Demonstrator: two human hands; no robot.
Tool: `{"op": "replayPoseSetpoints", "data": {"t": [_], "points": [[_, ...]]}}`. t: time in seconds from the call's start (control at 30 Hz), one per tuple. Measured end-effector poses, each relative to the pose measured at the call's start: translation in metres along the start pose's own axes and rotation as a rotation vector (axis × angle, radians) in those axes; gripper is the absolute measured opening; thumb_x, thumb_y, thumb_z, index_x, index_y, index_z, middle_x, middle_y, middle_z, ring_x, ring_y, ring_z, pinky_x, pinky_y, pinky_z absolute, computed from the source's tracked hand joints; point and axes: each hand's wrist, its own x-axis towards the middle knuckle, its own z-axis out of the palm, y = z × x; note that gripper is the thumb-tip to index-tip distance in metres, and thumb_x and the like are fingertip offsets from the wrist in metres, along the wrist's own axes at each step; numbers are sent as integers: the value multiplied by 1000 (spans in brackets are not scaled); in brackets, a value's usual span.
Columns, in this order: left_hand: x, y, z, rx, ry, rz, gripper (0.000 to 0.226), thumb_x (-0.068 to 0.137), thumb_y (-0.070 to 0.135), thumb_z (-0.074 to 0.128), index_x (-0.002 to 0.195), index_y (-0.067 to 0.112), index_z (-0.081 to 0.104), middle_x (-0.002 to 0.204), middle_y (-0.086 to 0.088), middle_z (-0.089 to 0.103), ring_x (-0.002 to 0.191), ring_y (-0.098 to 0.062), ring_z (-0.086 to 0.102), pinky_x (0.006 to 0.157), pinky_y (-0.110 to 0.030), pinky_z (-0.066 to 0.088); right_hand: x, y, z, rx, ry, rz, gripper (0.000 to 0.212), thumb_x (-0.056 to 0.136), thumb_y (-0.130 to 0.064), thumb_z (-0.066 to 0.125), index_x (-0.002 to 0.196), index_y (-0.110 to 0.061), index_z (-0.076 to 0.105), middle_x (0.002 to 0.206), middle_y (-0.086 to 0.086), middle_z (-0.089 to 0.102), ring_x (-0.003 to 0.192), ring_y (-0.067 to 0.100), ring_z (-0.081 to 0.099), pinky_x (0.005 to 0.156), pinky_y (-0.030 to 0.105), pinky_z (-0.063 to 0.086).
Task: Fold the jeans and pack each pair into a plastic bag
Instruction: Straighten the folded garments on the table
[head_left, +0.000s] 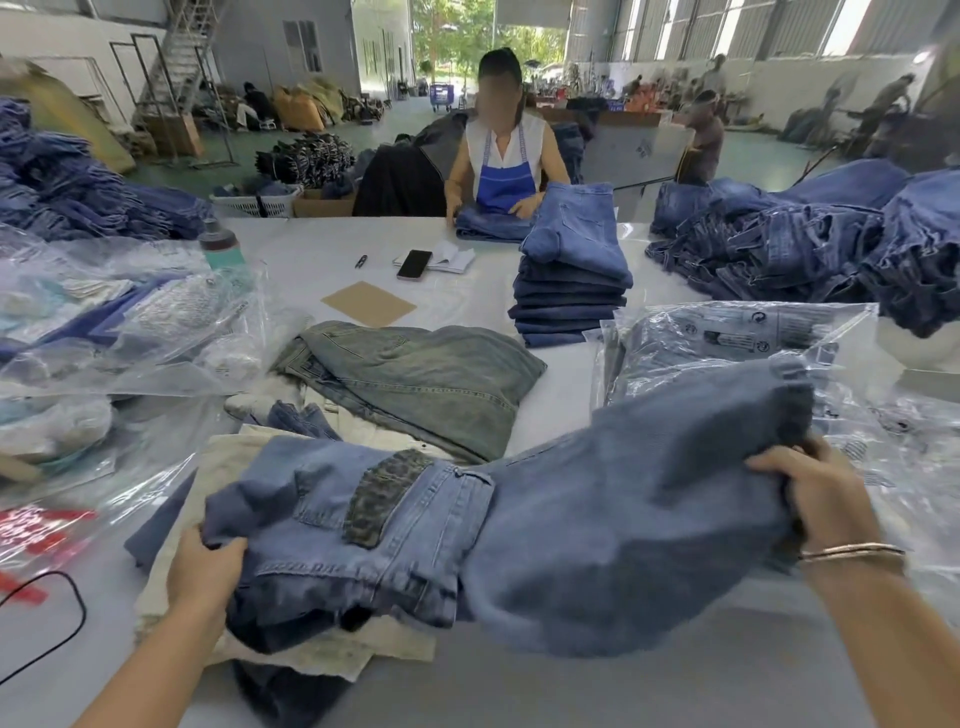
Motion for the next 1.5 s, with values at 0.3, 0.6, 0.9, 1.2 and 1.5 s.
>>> {"op": "replayPoseSetpoints", "data": {"t": [0.3,0.6,0.9,1.2,1.5], "points": [[-108,29,64,361,224,864,50,78,-2,59,127,6,53,137,-24,43,124,-43,41,98,-54,35,7,83,-8,-725,95,-163,50,81,-4,65,126,-14,47,115,26,61,101,46,58,83,47,45],[-162,12,130,1179,-645,1090,84,78,36,69,150,24,26,160,-14,9,147,-26,12,115,-58,10,-18,98,1,-761,101,-294,57,75,3,68,129,-4,51,119,26,47,105,48,52,87,54,45],[-121,65,96,-615,-534,-98,14,91,24,63,104,19,66,90,-13,71,69,-26,67,63,-30,56,-100,119,63,-722,-283,-616,34,72,-5,70,104,-19,69,117,-1,60,112,21,52,99,37,34],[-127,77,32,-1036,-753,-404,59,79,48,59,122,9,62,115,-19,67,98,-37,68,68,-43,59,-99,88,178,-112,-826,-18,64,89,3,58,142,-15,29,140,-4,39,129,9,38,105,20,36],[-99,89,0,-905,-459,96,37,76,33,65,109,17,68,100,-4,74,92,-24,71,66,-30,58,-66,39,185,-17,-805,-412,46,77,18,48,94,-23,59,84,-12,60,85,2,52,80,21,43]]}}
